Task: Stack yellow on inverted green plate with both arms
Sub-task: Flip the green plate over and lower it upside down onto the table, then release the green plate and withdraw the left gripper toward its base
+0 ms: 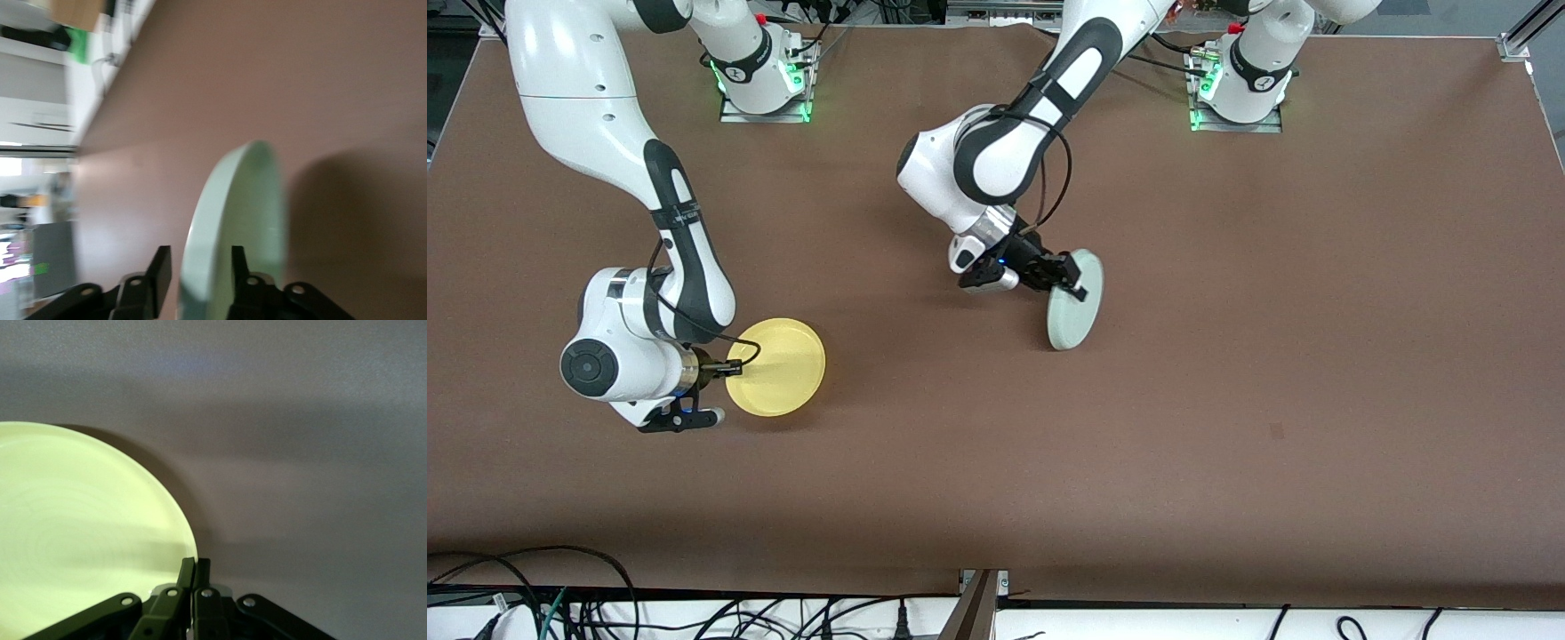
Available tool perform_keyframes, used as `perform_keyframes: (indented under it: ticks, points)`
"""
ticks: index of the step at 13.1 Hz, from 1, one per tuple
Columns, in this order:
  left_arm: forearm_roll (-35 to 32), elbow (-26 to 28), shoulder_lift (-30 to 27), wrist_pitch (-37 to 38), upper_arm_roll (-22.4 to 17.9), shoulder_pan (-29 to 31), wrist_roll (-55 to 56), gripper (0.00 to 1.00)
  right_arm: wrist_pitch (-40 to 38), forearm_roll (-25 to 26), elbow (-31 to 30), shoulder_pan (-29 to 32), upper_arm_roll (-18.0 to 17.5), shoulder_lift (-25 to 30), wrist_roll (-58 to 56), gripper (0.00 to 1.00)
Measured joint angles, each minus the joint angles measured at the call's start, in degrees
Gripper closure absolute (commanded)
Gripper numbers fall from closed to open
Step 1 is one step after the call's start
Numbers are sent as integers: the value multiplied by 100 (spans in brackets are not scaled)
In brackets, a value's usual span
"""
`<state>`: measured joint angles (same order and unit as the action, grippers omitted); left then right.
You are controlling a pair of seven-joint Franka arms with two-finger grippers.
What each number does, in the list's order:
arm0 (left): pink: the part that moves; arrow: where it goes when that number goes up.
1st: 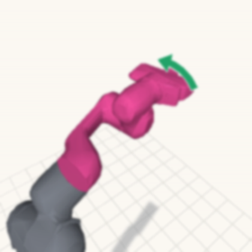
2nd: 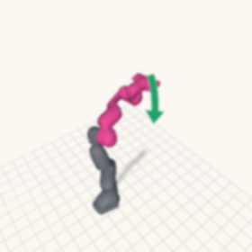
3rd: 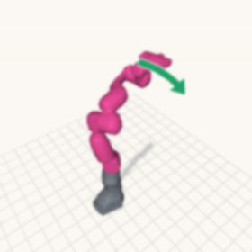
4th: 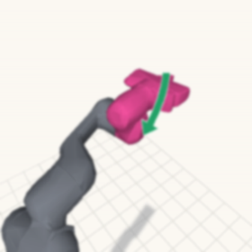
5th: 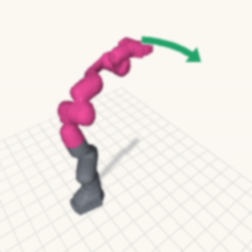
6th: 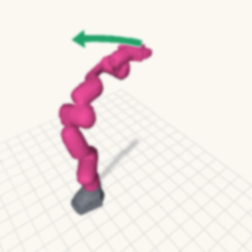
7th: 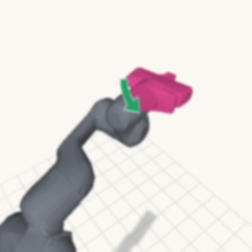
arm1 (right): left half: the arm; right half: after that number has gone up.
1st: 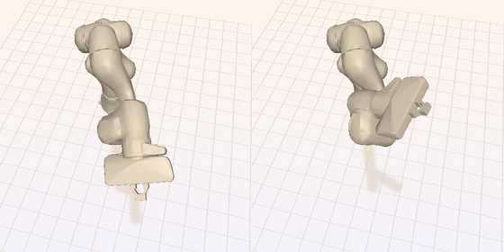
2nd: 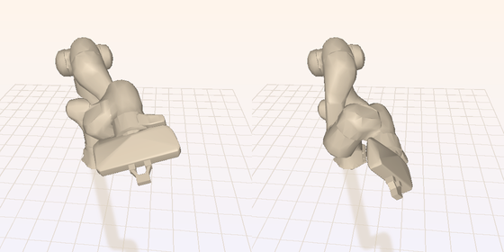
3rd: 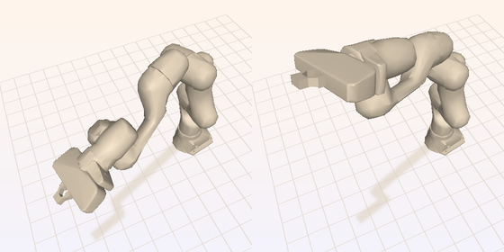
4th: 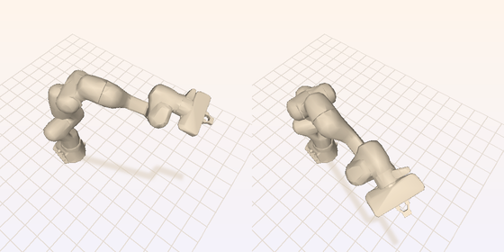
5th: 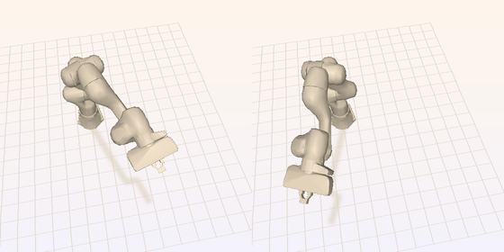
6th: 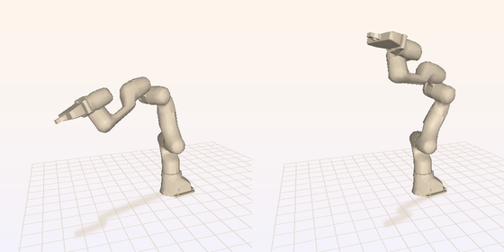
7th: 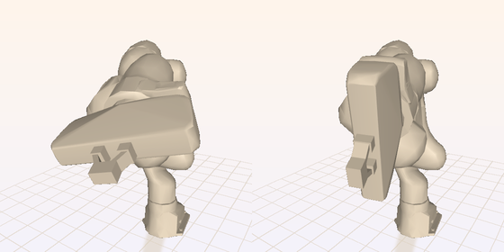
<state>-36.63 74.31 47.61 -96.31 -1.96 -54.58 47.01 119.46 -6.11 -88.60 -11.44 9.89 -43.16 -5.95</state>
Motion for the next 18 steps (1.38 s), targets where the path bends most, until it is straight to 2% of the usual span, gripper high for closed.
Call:
perform_keyframes:
  ticks: [5,8,10,13,18]
  points:
    - [2306,-159,42,-1641,-16,422,372,0,0,0,0,2,0,0,0,100]
    - [2687,-250,3,-2016,-9,946,362,0,0,-1,0,2,0,0,-1,100]
    - [2689,-318,-219,-1948,-14,1369,82,0,0,-1,5,3,0,1,-2,100]
    - [2693,-349,-907,-1172,-17,2119,-1316,0,9,-59,48,3,1,12,-1,100]
    - [2700,-351,-1921,-245,-14,3120,-3104,0,-73,-488,101,-12,-1,76,-1,100]
